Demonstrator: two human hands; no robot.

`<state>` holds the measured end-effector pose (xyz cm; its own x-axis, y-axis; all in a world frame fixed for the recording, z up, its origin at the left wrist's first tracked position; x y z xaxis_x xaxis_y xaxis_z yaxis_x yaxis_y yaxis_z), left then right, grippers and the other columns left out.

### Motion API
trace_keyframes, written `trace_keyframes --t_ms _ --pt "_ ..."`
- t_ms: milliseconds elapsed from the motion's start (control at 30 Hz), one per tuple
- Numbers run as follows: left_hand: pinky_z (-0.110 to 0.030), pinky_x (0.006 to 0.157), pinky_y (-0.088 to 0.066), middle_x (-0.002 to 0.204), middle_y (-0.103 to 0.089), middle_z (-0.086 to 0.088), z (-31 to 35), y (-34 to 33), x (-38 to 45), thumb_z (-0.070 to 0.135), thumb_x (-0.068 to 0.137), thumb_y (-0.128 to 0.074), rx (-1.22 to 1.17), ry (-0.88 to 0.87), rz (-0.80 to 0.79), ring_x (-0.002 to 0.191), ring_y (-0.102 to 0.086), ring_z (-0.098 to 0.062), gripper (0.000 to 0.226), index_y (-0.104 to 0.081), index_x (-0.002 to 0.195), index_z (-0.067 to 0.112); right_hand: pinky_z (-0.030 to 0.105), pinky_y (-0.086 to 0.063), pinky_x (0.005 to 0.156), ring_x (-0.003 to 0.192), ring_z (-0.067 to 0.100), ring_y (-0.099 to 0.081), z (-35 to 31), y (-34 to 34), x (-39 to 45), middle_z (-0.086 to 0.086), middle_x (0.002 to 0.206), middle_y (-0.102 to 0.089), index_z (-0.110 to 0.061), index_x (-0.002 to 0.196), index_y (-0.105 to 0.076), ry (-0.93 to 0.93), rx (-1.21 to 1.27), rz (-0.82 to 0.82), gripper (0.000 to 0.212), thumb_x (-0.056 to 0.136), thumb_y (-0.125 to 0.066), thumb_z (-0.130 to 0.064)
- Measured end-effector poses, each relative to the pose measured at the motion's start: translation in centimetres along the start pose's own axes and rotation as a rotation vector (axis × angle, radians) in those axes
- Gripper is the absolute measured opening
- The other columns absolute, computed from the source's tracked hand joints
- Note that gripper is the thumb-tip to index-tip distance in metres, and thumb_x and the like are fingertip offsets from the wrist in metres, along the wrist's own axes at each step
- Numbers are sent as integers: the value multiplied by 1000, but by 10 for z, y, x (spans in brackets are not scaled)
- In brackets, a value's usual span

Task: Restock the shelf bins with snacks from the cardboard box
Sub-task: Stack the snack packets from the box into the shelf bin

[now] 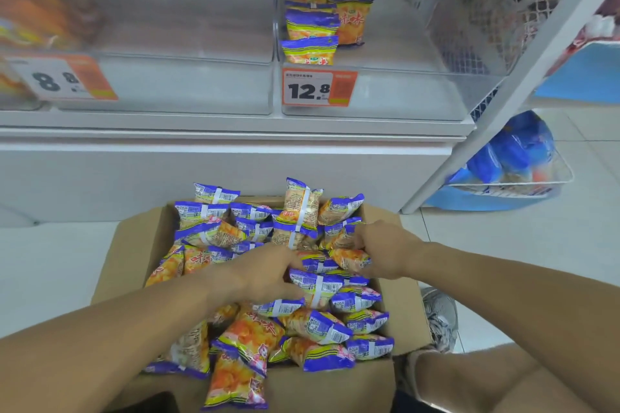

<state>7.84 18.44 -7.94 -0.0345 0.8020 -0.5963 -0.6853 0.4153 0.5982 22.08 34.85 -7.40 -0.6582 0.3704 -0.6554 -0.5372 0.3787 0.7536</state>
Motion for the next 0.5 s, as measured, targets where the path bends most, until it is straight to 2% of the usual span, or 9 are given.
trace_keyframes --t_ms 67,100,167,200,233,267,333,400,500 --pt "-44 81 -54 100 -70 -13 1 6 -7 43 90 -70 -23 -11 44 90 -67 -25 45 -68 115 7 37 -54 82 102 26 -61 -5 3 -2 7 110 -66 -12 116 -60 8 -34 3 36 89 -68 -35" --pt "-40 76 -54 93 -71 -9 1 11 -11 44 89 -71 -15 -25 77 83 -67 -18 43 -70 114 9 36 -53 79 100 27 -62 -7 6 -4 8 107 -67 -11 113 -62 12 -41 8 35 90 -66 -36" --pt "-23 58 -44 69 -65 10 4 20 -19 43 89 -71 -41 -60 155 66 -60 0 34 -73 110 17 37 -52 73 91 29 -64 -12 14 -9 9 93 -68 -7 98 -65 20 0 47 40 87 -61 -45" --pt "-15 55 -40 65 -63 17 4 24 -23 41 89 -71 -73 -66 184 62 -58 7 32 -71 114 21 38 -53 72 86 29 -64 -16 20 -12 11 87 -68 -5 92 -65 23 46 87 49 84 -58 -52" --pt "-12 58 -44 70 -67 19 3 26 -26 39 90 -71 -117 -64 210 64 -61 9 32 -69 120 26 40 -53 71 80 28 -63 -19 26 -16 14 86 -69 -2 90 -65 24 105 126 55 83 -57 -56" --pt "-17 67 -52 85 -73 16 0 28 -28 36 92 -70 -171 -59 242 72 -66 6 37 -65 128 30 42 -52 70 76 28 -60 -22 32 -19 17 89 -69 1 94 -66 27 171 161 58 84 -59 -56" --pt "-35 80 -60 104 -76 6 -8 27 -31 26 94 -68 -328 -43 317 83 -73 -7 42 -60 134 36 41 -48 64 70 26 -52 -27 40 -23 20 88 -67 4 103 -65 18 345 169 56 89 -64 -49" --pt "-42 83 -60 107 -76 3 -14 27 -33 16 91 -72 -521 -23 367 88 -75 -18 45 -63 132 33 37 -47 60 67 21 -53 -32 45 -27 13 78 -60 -1 99 -61 -25 630 118 45 90 -66 -44" --pt "-38 87 -60 109 -74 -2 -7 28 -37 13 83 -80 -854 15 336 98 -73 -22 44 -70 124 23 48 -54 58 66 26 -52 -39 43 -23 17 77 -54 -9 88 -55 -47 1007 63 37 84 -75 -40"
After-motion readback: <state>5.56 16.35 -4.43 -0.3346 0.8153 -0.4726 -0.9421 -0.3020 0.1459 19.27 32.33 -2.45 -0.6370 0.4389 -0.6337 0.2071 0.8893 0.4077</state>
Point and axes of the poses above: each hand's wrist, its own x-axis towards the middle knuckle, its own y-axis out of the back of the hand, z = x × y, the point moved 3 cm from there along x, towards the middle knuckle
